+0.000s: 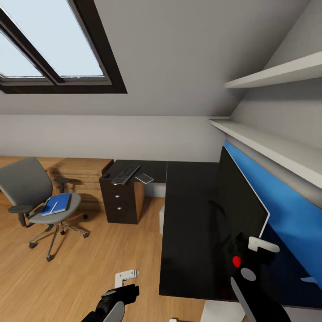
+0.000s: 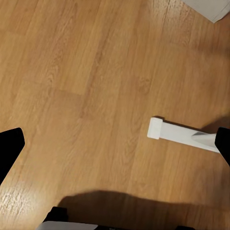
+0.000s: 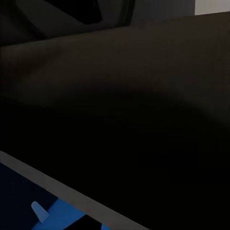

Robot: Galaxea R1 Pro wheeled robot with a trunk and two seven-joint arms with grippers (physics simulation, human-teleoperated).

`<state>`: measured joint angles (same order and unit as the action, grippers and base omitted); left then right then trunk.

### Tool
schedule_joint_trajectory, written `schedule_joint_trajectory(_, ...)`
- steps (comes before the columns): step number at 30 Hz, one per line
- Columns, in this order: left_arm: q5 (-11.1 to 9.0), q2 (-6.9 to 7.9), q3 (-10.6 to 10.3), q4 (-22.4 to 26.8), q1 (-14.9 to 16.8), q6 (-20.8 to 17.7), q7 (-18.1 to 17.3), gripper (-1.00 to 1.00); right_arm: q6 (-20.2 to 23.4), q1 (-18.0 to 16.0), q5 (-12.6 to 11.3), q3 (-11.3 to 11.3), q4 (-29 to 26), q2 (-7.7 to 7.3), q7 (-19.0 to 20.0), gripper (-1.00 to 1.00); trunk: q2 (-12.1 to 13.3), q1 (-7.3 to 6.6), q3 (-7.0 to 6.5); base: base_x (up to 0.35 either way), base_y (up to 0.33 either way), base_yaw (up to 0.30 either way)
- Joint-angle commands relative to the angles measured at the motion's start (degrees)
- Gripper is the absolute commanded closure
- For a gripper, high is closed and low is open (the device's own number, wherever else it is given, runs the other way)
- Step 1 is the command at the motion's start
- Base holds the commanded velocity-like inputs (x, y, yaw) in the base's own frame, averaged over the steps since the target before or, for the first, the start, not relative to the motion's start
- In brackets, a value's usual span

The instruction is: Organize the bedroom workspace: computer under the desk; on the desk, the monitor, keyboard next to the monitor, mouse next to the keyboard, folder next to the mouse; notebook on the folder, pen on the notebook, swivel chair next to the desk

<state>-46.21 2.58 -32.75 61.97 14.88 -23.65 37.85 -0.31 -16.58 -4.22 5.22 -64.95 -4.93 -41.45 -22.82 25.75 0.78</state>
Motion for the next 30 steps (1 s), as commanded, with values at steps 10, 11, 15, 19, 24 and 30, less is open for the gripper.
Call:
schedule_joint_trajectory(10,-0.4,0.06,-0.1,0.1,0.1,-0.1,0.5,-1.0,0.0,0.0,-0.4,0.2,-0.1,-0.08,-0.4,-1.0,-0.1,0.03,0.08,0.0,0.0,0.0)
schedule_joint_trajectory(11,-0.4,0.05,-0.1,0.1,0.1,-0.1,0.5,-1.0,0.0,0.0,-0.4,0.2,-0.1,-0.08,-0.4,-1.0,-0.1,0.03,0.08,0.0,0.0,0.0)
schedule_joint_trajectory(15,-0.4,0.06,-0.1,0.1,0.1,-0.1,0.5,-1.0,0.0,-0.1,-0.4,0.2,-0.1,-0.08,-0.4,-1.0,-0.1,0.03,0.08,0.0,0.0,0.0)
schedule_joint_trajectory(19,-0.4,0.06,0.0,0.1,0.1,-0.1,0.5,-1.0,0.0,0.0,-0.4,0.2,-0.1,-0.09,-0.4,-1.0,-0.1,0.03,0.08,0.0,0.0,0.0)
schedule_joint_trajectory(24,-0.4,0.11,0.5,0.1,0.1,-0.1,0.5,-1.0,0.0,0.0,-0.4,0.2,-0.1,-0.09,-0.4,-1.0,-0.1,0.03,0.08,0.0,0.0,0.0)
schedule_joint_trajectory(30,-0.5,0.7,3.5,0.0,0.1,0.0,0.5,-1.0,0.0,0.0,-0.4,0.2,-0.1,-0.13,-0.4,-1.0,-0.1,0.03,0.08,0.0,0.0,0.0)
